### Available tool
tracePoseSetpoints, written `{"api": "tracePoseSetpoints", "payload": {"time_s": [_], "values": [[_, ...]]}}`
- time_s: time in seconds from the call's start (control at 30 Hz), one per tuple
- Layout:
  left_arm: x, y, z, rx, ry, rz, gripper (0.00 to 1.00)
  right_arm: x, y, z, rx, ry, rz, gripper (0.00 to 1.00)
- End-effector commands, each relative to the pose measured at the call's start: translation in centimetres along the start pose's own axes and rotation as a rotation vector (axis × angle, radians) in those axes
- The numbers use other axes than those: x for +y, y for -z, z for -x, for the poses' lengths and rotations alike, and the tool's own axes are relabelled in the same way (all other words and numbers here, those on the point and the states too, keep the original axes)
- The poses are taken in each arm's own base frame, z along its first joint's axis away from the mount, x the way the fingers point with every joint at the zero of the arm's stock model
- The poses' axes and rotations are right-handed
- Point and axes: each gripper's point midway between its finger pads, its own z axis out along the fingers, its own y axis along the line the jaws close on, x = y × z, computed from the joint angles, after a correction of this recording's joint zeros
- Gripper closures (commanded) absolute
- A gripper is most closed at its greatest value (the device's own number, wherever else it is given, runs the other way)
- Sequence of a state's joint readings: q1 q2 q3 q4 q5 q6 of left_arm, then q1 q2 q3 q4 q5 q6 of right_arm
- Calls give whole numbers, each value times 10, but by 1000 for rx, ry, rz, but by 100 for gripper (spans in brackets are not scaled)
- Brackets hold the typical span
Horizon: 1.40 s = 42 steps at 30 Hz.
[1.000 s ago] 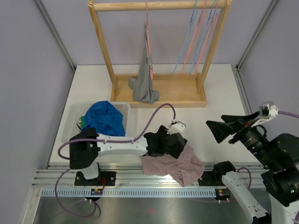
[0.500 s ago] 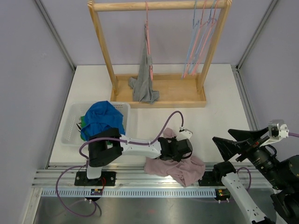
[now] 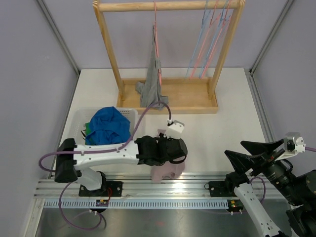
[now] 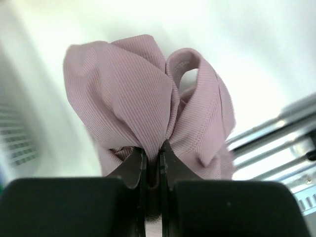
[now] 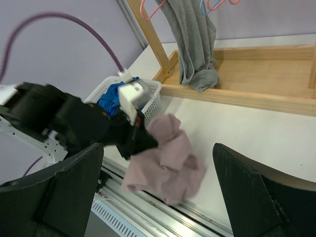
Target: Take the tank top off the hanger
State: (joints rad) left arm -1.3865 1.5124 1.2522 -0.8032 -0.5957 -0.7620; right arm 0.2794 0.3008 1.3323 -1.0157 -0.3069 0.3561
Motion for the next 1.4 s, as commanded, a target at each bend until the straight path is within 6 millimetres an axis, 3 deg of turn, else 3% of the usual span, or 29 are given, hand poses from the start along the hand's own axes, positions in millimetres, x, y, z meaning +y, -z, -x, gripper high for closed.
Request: {"api": "tracePoseSetpoints", "payload": {"time_s": [0.0,0.13,0.23,0.47,0.57,0.77,0.9,0.93,1.0,1.07,1.1,1.17,1.27,1.37], "values": [[65,50,50,-159,83,169,100,4,-1,0,-3,8,28,0],[127,88,75,-215,153,270,100,5,0,2,-12,13,33,1],[162,114,90,-264,228,280,100,6,0,5,-20,17,33,1],[271,158,110,-345,400,465,100,9,-7,7,-21,9,58,1],[307,164,109,-347,481,549,100,11,-9,5,-21,-1,76,0],[368,136,78,-227,654,669,100,16,-15,10,-34,-10,108,1],[386,100,54,-144,710,683,100,20,-26,10,4,-6,139,0],[387,77,38,-59,709,674,99,21,-29,12,5,-1,149,0],[387,55,24,8,720,657,99,25,-36,14,18,-9,179,1],[388,25,-5,131,726,663,99,34,-44,31,-36,2,227,1],[385,21,-10,144,725,651,99,36,-45,30,-26,-10,235,0],[383,8,-28,223,741,627,98,42,-51,49,-90,-12,264,1],[383,10,-29,211,759,607,90,53,-65,67,-106,-35,318,0],[380,22,-19,169,762,574,60,65,-85,78,-36,-47,379,0]]}}
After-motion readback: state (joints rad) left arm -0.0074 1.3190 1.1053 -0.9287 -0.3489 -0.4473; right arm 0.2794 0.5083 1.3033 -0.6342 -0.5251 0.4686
